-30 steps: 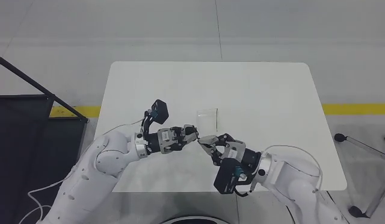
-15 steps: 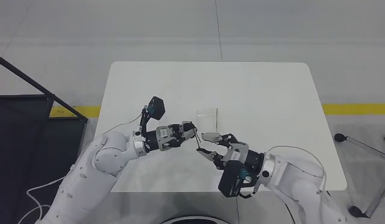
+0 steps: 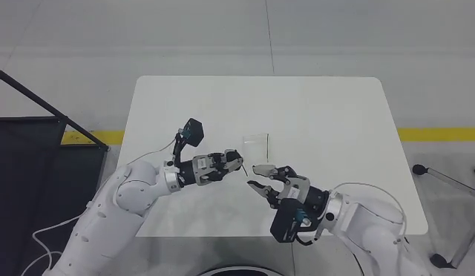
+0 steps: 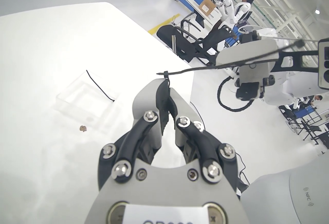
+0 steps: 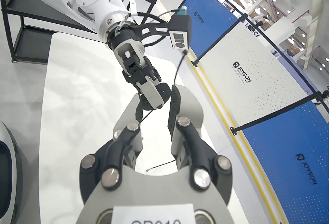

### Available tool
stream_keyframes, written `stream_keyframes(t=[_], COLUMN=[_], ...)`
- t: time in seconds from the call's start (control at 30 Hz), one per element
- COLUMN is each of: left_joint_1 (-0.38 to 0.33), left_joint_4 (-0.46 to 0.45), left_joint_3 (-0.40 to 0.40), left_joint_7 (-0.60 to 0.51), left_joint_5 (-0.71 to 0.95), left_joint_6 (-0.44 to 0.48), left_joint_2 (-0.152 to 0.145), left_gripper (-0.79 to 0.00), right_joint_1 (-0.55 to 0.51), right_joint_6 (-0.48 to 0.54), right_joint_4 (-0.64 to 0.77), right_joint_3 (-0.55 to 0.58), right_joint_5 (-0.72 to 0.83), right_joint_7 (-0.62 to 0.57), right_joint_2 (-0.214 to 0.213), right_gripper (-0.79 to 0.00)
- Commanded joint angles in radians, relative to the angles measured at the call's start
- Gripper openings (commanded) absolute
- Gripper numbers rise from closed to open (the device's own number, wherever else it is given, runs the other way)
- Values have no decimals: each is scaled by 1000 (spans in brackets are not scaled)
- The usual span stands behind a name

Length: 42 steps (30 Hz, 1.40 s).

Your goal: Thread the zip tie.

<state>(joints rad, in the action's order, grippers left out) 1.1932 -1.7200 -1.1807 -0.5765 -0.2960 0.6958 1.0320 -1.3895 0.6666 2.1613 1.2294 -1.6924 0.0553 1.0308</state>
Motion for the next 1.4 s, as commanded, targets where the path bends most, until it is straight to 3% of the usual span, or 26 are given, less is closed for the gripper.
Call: stream_keyframes(t=[0.0,0.53,0.7,1.0,1.03,1.1,1.37], left_joint_1=[-2,-10,-11,-12,-12,-13,-12], left_joint_4=[0,-9,-9,-8,-8,-8,-10], left_joint_3=[3,25,26,30,31,31,32], left_joint_7=[-6,-35,-31,-28,-28,-26,-20], left_joint_5=[-5,-49,-50,-52,-52,-54,-57], left_joint_6=[4,43,45,43,43,44,45], left_joint_2=[0,-4,-5,-7,-7,-7,-9], left_gripper=[-785,-785,-785,-785,-785,-785,-785], right_joint_1=[10,106,115,125,125,127,129], right_joint_6=[2,12,7,7,8,9,15], right_joint_4=[-7,-37,-38,-43,-43,-43,-48], right_joint_3=[-2,-56,-70,-82,-84,-85,-88], right_joint_5=[16,81,78,72,71,69,66], right_joint_7=[-16,-81,-80,-78,-78,-79,-80], right_joint_2=[1,15,17,19,20,20,20], right_gripper=[-496,-529,-656,-656,-674,-785,-785])
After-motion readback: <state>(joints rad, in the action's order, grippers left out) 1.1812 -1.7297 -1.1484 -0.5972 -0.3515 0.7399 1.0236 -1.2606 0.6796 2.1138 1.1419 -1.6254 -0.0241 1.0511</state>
